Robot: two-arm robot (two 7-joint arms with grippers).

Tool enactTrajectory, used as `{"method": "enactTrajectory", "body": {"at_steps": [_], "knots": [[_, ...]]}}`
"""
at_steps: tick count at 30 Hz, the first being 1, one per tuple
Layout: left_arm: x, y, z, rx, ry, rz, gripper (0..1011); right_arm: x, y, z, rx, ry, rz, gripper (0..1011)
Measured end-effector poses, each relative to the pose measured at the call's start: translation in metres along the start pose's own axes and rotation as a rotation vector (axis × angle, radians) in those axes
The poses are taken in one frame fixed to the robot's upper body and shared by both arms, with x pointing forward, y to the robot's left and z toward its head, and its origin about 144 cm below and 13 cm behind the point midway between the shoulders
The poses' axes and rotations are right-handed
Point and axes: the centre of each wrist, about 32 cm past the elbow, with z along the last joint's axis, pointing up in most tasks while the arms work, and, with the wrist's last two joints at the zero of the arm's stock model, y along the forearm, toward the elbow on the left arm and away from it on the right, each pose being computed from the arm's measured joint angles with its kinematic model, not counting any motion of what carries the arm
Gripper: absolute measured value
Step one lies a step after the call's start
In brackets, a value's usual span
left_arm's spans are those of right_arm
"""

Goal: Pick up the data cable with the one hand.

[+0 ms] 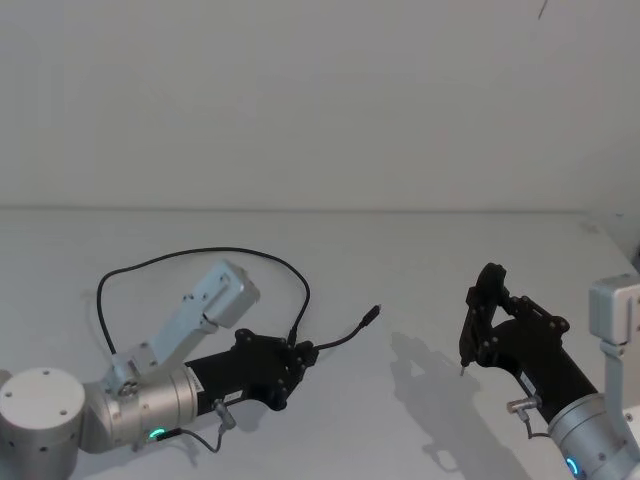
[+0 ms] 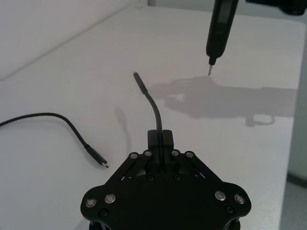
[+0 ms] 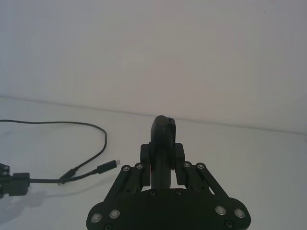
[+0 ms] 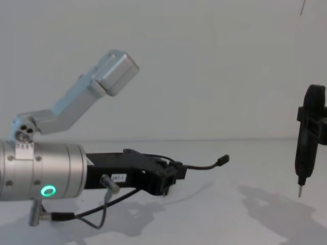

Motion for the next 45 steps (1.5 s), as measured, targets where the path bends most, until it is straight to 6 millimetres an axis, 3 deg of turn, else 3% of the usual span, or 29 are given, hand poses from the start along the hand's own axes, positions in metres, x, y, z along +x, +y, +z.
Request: {"method": "enactTrajectory", "body": {"at_steps": [15, 31, 45], "knots": [[0.005, 0.014, 0.012, -0.013, 0.004, -0.053, 47, -0.005, 0.005, 0.007, 0.04, 0.017, 0.018, 279], [0.006, 0.019, 0.016, -0.016, 0.005, -0.073, 47, -0.028, 0.038, 0.037, 0.175, 0.103, 0.072, 279], [0.006, 0.02, 0.017, -0.017, 0.006, -0.077, 47, -0.034, 0.049, 0.035, 0.183, 0.122, 0.086, 279]]}}
